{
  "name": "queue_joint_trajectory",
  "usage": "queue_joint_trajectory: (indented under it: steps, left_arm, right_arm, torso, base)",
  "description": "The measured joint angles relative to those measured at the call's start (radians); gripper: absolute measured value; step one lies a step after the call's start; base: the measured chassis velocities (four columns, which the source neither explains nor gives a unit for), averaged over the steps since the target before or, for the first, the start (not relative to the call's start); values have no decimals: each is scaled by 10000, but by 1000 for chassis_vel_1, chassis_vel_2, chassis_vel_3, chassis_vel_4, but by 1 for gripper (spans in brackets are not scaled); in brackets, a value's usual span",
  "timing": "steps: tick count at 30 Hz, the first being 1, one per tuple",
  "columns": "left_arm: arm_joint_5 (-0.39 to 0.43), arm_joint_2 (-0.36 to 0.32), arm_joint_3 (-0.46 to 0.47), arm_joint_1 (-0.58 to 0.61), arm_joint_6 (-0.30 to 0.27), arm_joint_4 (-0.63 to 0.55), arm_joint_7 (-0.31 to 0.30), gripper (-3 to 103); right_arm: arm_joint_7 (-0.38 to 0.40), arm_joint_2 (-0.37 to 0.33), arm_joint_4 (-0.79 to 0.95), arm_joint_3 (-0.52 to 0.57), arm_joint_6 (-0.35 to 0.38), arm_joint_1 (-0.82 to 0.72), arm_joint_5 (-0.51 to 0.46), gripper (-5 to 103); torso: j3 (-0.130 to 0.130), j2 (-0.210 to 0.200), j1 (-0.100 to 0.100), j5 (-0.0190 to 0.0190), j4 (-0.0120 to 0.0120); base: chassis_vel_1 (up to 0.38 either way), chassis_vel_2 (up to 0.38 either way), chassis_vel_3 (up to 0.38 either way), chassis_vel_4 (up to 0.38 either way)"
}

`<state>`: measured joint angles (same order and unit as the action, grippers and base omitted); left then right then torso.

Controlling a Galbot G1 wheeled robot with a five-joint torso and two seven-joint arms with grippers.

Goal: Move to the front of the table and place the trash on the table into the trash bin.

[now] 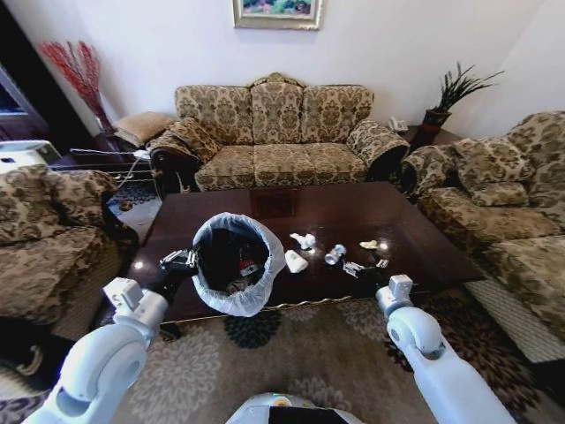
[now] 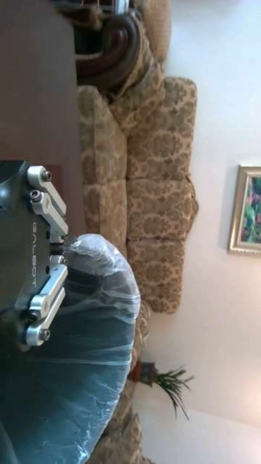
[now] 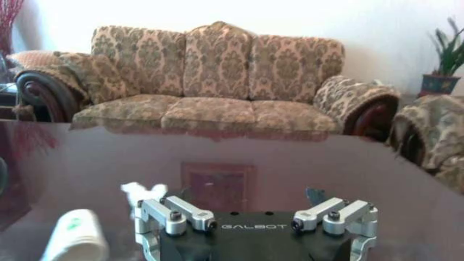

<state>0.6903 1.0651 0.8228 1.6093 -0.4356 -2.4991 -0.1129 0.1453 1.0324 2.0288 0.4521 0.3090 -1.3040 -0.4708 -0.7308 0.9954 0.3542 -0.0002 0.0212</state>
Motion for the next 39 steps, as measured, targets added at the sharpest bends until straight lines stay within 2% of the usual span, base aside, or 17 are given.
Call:
queue_joint_trajectory:
  steps: [7,12,14,18,28,39]
  left_arm:
    - [-232,364,11,235,-29,-30,29,3]
    - [-534,622,51,421,-22,-31,-4,3]
    - [-719,767,52,509,-21,-29,-20,3]
    - [-966,947,36,593,-6,-29,-31,3]
    - [-1257,993,-7,668,293,-29,114,3]
    - [-1275,1003,-13,655,316,-22,131,3]
  right_arm:
    - [-32,-24,11,34,-448,-191,162,100]
    - [-113,79,41,45,-601,-353,360,100]
    - [-175,137,57,67,-654,-457,458,100]
    - [-263,231,62,117,-699,-611,535,100]
    - [-367,577,-198,95,-706,-617,531,100]
    - [-546,783,-318,-332,-611,-394,896,100]
  torso:
    - [-1,0,2,11,-5]
    - [2,1,-7,6,0]
    - [2,1,-5,-17,4]
    - [2,0,-4,-2,10]
    - [1,1,-4,4,-5]
    - [2,2,-5,1,0]
  base:
    - [-254,-253,289,278]
    - [19,-31,64,75]
    - [128,124,21,36]
    - [158,163,48,26]
    - [33,47,54,44]
    - [-29,44,36,-29]
